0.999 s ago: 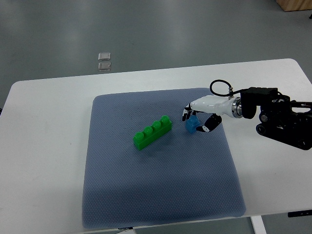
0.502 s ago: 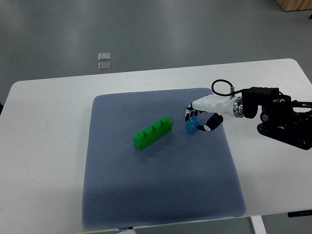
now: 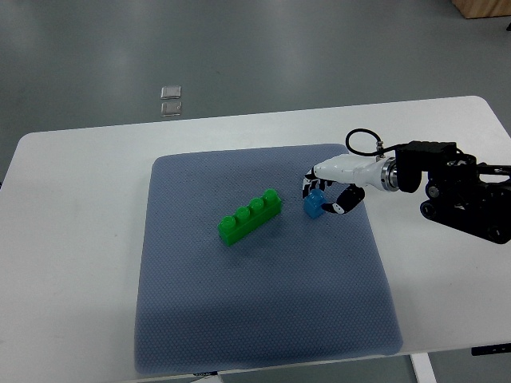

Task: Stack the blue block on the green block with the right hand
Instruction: 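Close the right hand's fingers around the blue block, then lift the blue block and carry it over the green block, then lower the blue block onto the green block's studs and press down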

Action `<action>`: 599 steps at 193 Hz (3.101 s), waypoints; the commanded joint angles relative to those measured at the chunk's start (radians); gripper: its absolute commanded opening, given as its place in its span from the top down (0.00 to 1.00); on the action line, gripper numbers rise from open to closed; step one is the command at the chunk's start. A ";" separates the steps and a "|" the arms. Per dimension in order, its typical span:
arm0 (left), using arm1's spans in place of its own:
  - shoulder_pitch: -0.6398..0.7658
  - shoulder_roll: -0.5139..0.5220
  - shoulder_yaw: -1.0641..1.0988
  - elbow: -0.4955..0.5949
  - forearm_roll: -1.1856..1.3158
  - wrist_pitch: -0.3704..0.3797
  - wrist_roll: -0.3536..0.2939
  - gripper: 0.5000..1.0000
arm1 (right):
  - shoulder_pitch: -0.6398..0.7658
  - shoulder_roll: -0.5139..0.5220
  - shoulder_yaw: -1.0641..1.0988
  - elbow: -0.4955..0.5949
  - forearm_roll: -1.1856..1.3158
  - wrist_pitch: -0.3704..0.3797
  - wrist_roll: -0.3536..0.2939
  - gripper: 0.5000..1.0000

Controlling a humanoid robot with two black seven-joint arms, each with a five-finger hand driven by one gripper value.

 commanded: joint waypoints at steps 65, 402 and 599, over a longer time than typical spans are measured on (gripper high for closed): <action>0.000 0.000 0.000 0.001 0.000 0.000 0.000 0.00 | 0.005 0.000 0.000 0.000 0.000 0.003 0.000 0.91; 0.000 0.000 0.000 -0.001 0.000 0.000 0.000 0.00 | 0.181 0.173 -0.077 -0.015 0.006 0.039 0.077 1.00; 0.000 0.000 0.000 -0.001 0.000 0.000 0.000 0.00 | 0.160 0.204 -0.086 -0.072 0.003 0.034 0.077 1.00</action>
